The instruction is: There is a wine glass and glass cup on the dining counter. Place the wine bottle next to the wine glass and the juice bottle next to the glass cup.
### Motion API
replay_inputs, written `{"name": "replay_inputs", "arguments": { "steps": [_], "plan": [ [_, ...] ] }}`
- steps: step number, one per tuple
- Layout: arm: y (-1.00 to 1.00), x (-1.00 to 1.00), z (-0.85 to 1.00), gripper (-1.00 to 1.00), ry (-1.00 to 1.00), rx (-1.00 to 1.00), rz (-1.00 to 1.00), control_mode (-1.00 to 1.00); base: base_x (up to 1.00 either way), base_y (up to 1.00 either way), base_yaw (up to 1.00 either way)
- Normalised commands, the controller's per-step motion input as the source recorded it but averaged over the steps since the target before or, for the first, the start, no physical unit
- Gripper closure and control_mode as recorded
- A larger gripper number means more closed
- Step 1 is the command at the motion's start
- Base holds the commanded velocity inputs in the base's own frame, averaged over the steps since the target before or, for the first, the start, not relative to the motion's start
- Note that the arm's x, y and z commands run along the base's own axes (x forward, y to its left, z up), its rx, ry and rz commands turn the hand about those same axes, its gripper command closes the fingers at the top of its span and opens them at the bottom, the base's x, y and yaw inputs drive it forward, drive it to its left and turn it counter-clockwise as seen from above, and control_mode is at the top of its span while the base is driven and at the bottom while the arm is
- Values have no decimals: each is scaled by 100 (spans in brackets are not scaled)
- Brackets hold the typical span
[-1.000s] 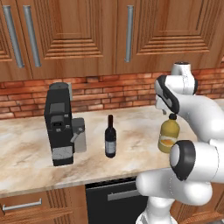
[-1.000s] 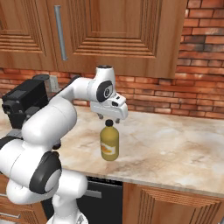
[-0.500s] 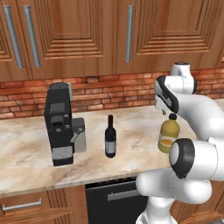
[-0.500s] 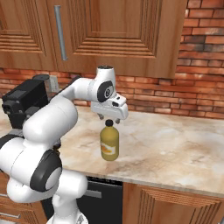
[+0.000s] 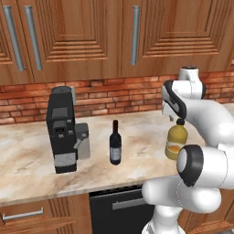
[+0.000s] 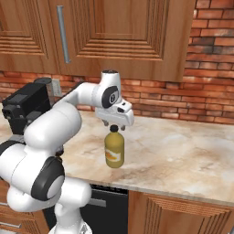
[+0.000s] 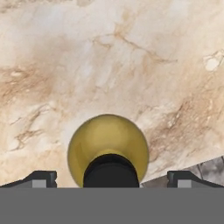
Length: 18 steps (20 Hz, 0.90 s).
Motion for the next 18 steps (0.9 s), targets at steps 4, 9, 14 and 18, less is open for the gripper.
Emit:
{"name": "replay_inputs", "arguments": {
  "steps": [4,9,14,18],
  "plan": [
    [-3,-9,-17,-100,0,0,0,-100,0,0,0],
    [-1,-3,-15,-100,0,0,0,-100,0,0,0],
    [0,-5,-5,-100,-1,1,-1,-100,0,0,0],
    [0,-4,-6,-100,-2,0,-1,-100,0,0,0]
  ]
}}
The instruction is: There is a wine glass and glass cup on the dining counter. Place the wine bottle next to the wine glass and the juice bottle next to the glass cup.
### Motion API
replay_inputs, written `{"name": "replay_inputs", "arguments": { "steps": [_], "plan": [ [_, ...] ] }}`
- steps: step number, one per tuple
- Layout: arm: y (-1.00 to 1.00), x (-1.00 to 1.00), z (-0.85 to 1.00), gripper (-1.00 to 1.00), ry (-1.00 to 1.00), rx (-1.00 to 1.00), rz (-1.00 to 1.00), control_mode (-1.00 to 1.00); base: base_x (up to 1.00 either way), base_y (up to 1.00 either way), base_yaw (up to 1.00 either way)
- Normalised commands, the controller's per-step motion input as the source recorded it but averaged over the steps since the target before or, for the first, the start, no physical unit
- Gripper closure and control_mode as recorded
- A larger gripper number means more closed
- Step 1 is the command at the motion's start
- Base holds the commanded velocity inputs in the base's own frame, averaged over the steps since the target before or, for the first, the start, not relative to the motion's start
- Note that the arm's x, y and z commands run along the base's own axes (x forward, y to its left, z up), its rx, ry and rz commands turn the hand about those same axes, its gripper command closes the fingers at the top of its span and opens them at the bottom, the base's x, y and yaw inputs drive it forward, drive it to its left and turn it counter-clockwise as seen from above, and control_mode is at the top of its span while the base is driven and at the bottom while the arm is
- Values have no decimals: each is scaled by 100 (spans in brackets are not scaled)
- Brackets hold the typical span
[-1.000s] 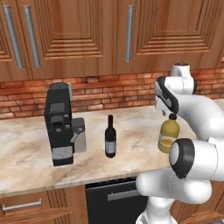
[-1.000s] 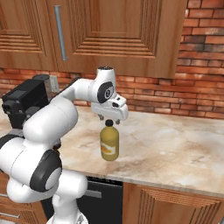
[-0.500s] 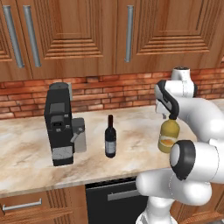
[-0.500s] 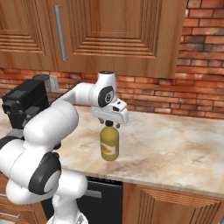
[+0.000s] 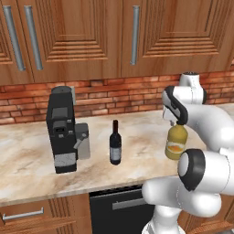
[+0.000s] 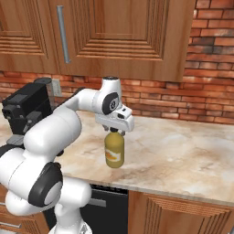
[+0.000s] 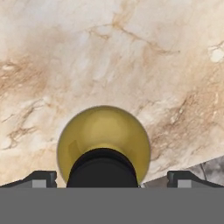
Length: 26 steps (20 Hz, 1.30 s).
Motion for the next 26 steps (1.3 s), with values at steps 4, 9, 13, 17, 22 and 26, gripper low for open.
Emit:
{"name": "replay_inputs", "arguments": {
  "steps": [4,9,13,17,22,26],
  "plan": [
    [0,0,-10,-100,-2,0,-2,-100,0,0,0],
    [5,0,-12,100,-1,0,-3,-100,0,0,0],
    [10,0,-10,100,0,0,-4,-100,0,0,0],
    [1,0,-1,100,0,0,-4,-100,0,0,0],
    [0,-9,18,100,0,0,-7,-100,0,0,0],
    [0,-16,35,100,0,0,-12,-100,0,0,0]
  ]
}}
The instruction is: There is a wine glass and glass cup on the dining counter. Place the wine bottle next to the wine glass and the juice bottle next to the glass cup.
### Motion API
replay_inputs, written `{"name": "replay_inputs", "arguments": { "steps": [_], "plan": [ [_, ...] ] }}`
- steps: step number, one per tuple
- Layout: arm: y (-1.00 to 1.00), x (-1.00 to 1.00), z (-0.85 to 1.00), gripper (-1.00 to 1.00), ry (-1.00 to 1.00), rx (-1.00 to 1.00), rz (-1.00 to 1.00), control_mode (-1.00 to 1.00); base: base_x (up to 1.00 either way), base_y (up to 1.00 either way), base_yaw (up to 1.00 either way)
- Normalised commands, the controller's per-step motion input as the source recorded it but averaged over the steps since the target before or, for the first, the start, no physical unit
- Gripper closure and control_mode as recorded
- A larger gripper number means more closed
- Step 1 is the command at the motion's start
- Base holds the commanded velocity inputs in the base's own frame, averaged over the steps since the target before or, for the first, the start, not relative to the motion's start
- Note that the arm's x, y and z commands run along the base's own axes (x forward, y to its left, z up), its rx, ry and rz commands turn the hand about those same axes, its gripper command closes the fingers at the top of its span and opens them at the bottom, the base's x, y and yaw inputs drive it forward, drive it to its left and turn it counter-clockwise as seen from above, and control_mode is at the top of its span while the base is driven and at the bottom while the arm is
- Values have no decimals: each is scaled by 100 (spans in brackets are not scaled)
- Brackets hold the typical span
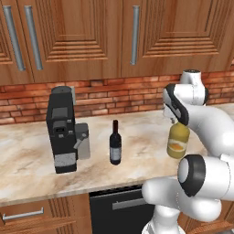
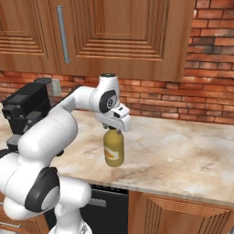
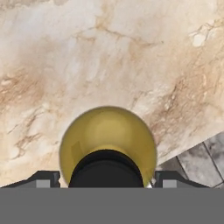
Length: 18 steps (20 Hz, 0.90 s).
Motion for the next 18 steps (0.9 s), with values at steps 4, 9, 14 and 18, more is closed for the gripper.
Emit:
{"name": "replay_inputs", "arguments": {
  "steps": [4,9,14,18],
  "plan": [
    [0,-16,42,100,1,0,-9,-100,0,0,0],
    [0,-24,31,100,0,0,-19,-100,0,0,0],
    [0,-29,28,100,0,0,-20,-100,0,0,0],
    [0,-35,21,100,0,0,-11,-100,0,0,0]
  ]
}}
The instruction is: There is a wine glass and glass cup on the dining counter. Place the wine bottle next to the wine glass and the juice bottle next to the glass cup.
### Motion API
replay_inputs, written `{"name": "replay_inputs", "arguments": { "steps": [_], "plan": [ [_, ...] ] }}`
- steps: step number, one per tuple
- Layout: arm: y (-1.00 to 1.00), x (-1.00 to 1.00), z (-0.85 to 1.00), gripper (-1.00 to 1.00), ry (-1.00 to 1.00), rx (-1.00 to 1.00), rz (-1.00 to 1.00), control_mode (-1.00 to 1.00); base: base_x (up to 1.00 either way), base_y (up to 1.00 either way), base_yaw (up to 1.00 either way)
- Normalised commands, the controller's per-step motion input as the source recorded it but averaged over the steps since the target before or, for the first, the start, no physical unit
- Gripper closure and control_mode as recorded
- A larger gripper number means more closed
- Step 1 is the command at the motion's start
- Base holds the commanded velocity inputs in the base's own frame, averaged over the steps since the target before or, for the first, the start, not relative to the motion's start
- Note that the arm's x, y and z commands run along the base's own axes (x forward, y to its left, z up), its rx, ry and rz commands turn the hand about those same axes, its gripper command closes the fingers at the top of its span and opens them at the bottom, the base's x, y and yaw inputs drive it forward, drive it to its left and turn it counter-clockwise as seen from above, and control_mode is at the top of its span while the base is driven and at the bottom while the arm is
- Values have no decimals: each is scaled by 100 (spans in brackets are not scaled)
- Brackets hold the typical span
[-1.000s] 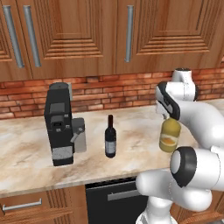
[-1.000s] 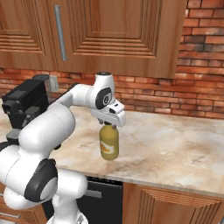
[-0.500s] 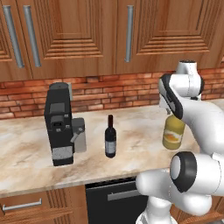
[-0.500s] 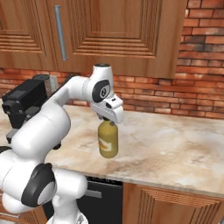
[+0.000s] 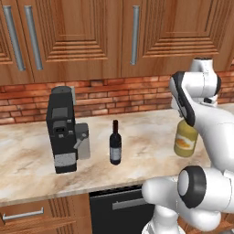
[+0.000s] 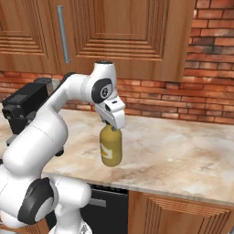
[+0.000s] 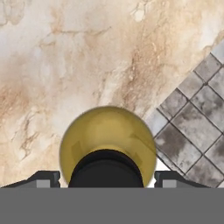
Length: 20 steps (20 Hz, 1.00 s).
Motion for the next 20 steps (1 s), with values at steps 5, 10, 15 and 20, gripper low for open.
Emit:
{"name": "replay_inputs", "arguments": {
  "steps": [5,10,15,20],
  "plan": [
    [0,-21,12,100,0,0,-2,-100,0,0,0],
    [0,-2,0,100,0,0,0,-100,0,0,0],
    [0,0,0,100,0,0,0,100,-7,0,0],
    [0,0,0,100,0,0,0,100,-50,0,0]
  ]
}}
